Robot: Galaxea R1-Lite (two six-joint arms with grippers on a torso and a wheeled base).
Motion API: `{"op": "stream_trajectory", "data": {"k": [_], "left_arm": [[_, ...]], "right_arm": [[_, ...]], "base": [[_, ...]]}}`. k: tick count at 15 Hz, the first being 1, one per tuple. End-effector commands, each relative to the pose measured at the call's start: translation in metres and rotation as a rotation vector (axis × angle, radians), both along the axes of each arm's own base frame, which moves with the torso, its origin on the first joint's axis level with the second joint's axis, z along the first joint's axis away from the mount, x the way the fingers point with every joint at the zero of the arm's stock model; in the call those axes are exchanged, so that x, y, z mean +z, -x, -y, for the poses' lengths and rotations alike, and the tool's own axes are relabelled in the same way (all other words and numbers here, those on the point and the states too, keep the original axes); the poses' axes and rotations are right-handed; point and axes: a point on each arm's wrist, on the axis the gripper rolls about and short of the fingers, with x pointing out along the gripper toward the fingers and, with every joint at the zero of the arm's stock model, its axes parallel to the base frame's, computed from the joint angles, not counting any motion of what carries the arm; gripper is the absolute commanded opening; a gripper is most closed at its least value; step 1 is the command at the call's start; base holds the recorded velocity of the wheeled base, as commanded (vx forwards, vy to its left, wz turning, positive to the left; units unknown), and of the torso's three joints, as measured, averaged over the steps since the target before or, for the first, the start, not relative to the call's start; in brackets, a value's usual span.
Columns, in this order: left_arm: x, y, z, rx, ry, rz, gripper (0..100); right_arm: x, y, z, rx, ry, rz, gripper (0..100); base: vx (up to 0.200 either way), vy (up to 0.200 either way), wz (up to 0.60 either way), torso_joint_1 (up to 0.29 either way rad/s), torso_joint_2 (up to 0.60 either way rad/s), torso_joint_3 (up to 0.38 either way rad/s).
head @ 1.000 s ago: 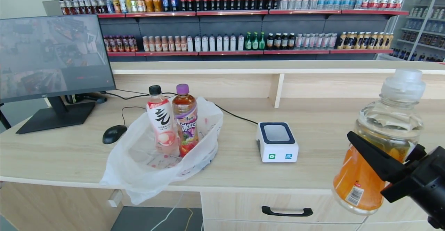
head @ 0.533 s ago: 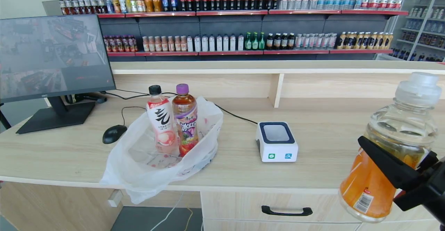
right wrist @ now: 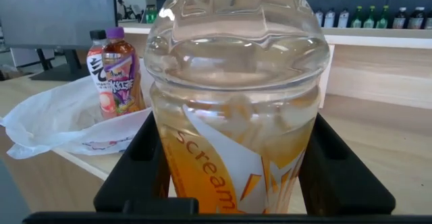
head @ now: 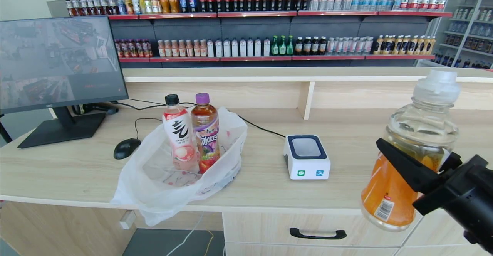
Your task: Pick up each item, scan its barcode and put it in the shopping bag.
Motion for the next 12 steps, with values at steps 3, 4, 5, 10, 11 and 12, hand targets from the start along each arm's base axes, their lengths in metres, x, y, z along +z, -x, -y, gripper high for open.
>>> {"op": "stream_trajectory", "data": {"k": [3,4,5,10,11,12], "left_arm": [[0.0,0.0,0.0,-0.001,0.0,0.001,100],[0.0,0.0,0.0,0.001,0.0,0.001,100],[0.0,0.0,0.0,0.001,0.0,0.001,100],[0.0,0.0,0.0,0.001,0.0,0.001,100],[0.0,0.0,0.0,-0.001,0.0,-0.001,100],[0.0,0.0,0.0,-0.001,0.0,0.001,100]], "right_arm": [[0.004,-0.025,-0.015,-0.007,0.0,0.0,0],[0.011,-0.034,-0.02,-0.008,-0.014,0.026,0],[0.016,-0.037,-0.022,-0.009,-0.026,0.042,0],[0.027,-0.059,-0.03,-0.028,-0.053,0.08,0],[0.026,-0.064,-0.033,-0.027,-0.051,0.079,0],[0.019,-0.067,-0.035,-0.028,-0.027,0.059,0]], "base": [[0.0,0.0,0.0,0.0,0.0,0.0],[0.0,0.0,0.0,0.0,0.0,0.0],[0.0,0.0,0.0,0.0,0.0,0.0],[0.0,0.0,0.0,0.0,0.0,0.0],[0.0,0.0,0.0,0.0,0.0,0.0],[0.0,0.0,0.0,0.0,0.0,0.0]]}}
